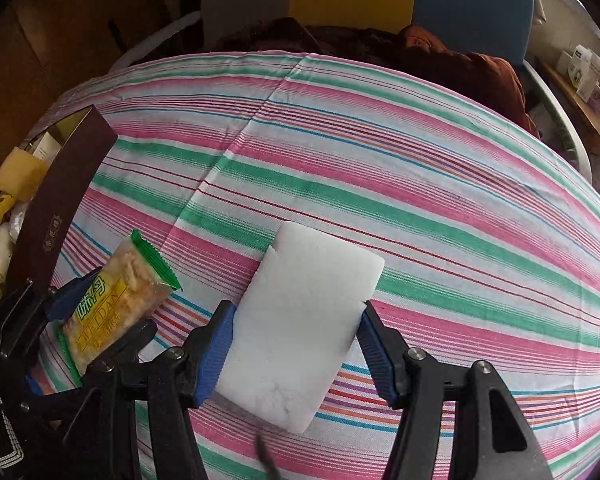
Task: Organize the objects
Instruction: 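Carry both items over the gold tray and open both tools to release them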
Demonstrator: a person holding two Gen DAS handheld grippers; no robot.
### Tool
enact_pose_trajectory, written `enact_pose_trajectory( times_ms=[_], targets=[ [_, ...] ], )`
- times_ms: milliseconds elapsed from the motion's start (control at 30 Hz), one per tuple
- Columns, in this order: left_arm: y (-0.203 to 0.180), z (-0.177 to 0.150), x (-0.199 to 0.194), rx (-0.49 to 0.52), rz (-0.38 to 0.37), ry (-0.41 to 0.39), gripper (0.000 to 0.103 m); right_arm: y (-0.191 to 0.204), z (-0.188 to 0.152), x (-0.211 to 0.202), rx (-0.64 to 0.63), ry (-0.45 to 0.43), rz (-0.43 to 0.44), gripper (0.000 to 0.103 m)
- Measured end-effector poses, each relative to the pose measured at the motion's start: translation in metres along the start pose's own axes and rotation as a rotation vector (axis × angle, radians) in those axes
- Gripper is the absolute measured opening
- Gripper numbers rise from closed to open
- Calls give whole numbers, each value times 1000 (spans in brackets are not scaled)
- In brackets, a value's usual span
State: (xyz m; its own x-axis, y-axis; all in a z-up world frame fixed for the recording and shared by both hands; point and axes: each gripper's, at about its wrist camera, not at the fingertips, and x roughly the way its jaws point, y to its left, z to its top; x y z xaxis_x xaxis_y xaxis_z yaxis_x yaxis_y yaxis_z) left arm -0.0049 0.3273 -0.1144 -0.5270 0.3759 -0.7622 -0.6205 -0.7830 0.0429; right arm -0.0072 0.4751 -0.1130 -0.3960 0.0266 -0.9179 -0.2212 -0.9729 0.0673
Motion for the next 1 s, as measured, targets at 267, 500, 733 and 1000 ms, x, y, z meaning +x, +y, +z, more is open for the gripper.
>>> enact_pose_trajectory(
  times_ms=[267, 500, 733, 1000],
  targets=[
    [1, 0, -1, -7, -9, -8, 49, 5, -1, -3, -24, -17, -34, 61],
    [0, 0, -1, -4, -5, -11, 49, 12, 0, -9, -47, -37, -16, 61],
    [5, 5, -12, -18, -45, 19, 48, 15, 0, -5, -68, -38, -34, 61],
    [28, 15, -91, 3, -106, -118, 48, 16, 2, 2, -55, -17, -48, 61]
  ],
)
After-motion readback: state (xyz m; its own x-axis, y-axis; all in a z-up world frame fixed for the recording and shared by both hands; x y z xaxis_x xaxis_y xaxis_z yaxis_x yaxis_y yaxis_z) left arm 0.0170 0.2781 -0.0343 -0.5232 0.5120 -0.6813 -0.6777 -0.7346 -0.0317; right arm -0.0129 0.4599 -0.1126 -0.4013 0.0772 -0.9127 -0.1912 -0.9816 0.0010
